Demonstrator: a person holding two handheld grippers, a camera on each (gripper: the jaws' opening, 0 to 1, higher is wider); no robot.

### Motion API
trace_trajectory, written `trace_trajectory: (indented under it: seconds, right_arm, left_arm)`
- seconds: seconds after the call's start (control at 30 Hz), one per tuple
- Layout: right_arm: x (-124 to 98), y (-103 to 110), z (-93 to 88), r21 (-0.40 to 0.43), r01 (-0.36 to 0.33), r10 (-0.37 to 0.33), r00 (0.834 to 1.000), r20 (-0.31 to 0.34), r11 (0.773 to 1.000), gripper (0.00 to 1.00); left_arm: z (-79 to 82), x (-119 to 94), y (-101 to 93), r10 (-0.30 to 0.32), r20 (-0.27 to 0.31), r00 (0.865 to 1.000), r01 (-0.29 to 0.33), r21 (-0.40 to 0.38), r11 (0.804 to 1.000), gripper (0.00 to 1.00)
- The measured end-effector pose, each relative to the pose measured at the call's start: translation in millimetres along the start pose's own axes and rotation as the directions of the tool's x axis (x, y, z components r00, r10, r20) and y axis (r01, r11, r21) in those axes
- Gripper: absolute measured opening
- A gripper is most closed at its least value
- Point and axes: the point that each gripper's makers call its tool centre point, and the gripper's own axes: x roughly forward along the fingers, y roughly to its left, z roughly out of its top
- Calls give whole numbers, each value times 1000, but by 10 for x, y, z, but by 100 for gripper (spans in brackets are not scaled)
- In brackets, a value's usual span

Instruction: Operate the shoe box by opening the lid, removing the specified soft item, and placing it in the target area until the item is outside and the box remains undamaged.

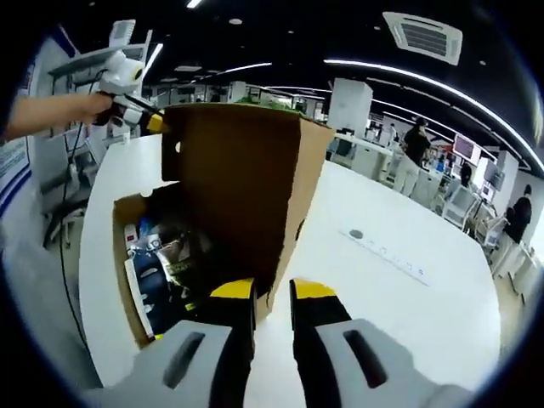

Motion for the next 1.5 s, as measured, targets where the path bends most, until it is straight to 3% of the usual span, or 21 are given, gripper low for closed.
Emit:
trace_trajectory:
  seconds: [0.7, 0.93, 1.1, 1.23, 1.5]
  right_arm:
    - [277, -67, -116, 97, 33, -28, 998, -49, 995, 2]
    - [290, -105, -113, 130, 32, -25, 998, -54, 991, 1]
    - [314, -130, -82, 117, 34, -27, 998, -58, 993, 1]
    - [350, -162, -59, 122, 38, -31, 998, -63, 992, 1]
    - [396, -204, -56, 117, 34, -25, 997, -75, 993, 1]
  left_arm:
    - [35, 216, 58, -1, 8, 1000, 1, -31, 1000, 10]
    - [42, 298, 103, -8, 31, 999, 11, -107, 994, 11]
    - [-116, 336, 97, -7, 23, 1000, 10, -148, 989, 18]
    - [-288, 339, 79, -15, 16, 1000, 18, -218, 976, 17]
    - [-548, 363, 81, -8, -39, 999, -2, -247, 969, 14]
